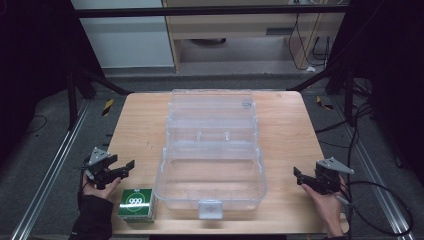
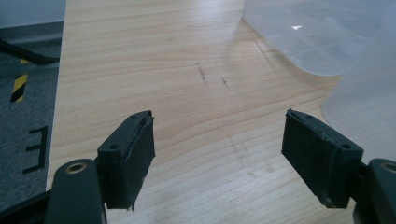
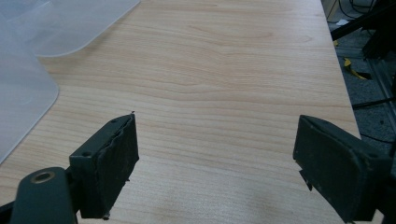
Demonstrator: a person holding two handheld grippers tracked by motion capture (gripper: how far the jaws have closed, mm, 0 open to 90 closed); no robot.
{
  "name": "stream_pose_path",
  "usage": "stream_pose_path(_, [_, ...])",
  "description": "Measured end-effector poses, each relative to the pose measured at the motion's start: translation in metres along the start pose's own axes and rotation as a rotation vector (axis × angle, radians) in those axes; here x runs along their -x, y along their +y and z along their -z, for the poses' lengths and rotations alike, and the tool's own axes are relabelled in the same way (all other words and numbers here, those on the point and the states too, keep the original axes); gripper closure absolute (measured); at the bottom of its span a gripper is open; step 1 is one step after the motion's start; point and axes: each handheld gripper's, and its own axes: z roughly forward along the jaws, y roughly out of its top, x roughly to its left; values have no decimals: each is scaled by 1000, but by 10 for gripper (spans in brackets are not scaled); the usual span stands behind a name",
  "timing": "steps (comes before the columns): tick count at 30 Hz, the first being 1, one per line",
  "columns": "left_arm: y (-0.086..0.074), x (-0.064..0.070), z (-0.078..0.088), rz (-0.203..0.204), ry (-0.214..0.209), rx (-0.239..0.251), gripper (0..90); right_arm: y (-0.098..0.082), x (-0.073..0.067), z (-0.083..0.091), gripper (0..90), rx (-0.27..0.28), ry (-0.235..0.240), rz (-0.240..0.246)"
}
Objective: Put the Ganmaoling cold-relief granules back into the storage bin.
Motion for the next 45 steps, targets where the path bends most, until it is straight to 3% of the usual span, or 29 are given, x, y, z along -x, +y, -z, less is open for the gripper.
stream_pose_path(11, [12, 6, 13, -42, -67, -5, 247, -3, -2, 5, 116, 2, 2, 7])
stream_pose_path(23, [27, 9, 26, -95, -136, 27, 253, -4, -4, 5, 96, -7, 15, 7])
stream_pose_path(28, [30, 9, 29, -164, -159, -13, 247, -4, -6, 5, 96, -9, 17, 13])
stream_pose_path(37, [42, 14, 45, -276, -241, -51, 226, -4, -7, 5, 93, -14, 21, 19])
stream_pose_path(45, [46, 17, 52, -353, -290, -101, 199, -5, -6, 4, 87, -17, 18, 25])
